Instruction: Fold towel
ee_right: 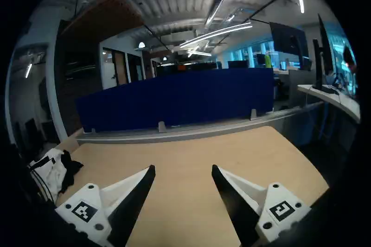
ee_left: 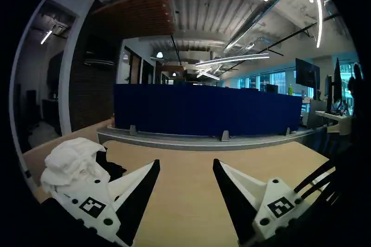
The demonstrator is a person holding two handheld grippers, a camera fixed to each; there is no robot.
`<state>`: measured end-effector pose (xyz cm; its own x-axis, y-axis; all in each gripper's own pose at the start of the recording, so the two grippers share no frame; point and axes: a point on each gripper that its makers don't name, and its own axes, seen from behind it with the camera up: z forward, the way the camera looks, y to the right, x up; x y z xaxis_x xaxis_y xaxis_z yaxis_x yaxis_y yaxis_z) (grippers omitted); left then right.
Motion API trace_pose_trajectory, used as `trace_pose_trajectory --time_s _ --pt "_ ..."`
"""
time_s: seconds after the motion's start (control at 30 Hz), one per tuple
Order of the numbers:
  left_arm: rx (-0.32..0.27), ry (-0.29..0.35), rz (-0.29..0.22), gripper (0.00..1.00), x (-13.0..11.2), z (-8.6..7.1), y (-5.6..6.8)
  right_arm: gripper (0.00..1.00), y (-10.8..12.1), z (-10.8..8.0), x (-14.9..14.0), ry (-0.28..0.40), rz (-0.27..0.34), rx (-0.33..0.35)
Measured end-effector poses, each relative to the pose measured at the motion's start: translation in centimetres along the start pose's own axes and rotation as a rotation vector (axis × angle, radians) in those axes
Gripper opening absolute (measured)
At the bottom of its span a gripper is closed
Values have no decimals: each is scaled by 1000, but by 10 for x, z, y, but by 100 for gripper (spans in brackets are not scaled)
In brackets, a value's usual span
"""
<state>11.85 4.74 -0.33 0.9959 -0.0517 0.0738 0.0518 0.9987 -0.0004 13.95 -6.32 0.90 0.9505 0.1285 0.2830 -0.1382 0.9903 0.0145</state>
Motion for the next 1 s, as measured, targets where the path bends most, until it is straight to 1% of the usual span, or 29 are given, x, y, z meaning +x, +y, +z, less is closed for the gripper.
trace_pose_trajectory --time_s 0.17,0.3,0.37,0.47,0.57,0.67,0.77,1.0 --pt "-9 36 44 84 -12 -2 -8 94 -9 6 3 9 -9 -8" --pt "-7 71 65 84 -23 -2 -20 94 -21 11 4 25 -28 3" --pt "-5 86 64 84 -30 -2 -26 94 -26 14 4 32 -39 7" --pt "-2 93 46 84 -46 0 -33 94 -38 18 0 38 -42 22" --pt "7 105 39 84 -60 1 -42 94 -49 21 -4 37 -44 46" --pt "13 110 34 84 -71 2 -48 94 -55 22 -8 37 -51 53" --pt "23 113 25 84 -80 5 -53 94 -62 22 -14 34 -64 64" --pt "27 118 20 84 -94 9 -59 94 -66 26 -28 9 -111 56"
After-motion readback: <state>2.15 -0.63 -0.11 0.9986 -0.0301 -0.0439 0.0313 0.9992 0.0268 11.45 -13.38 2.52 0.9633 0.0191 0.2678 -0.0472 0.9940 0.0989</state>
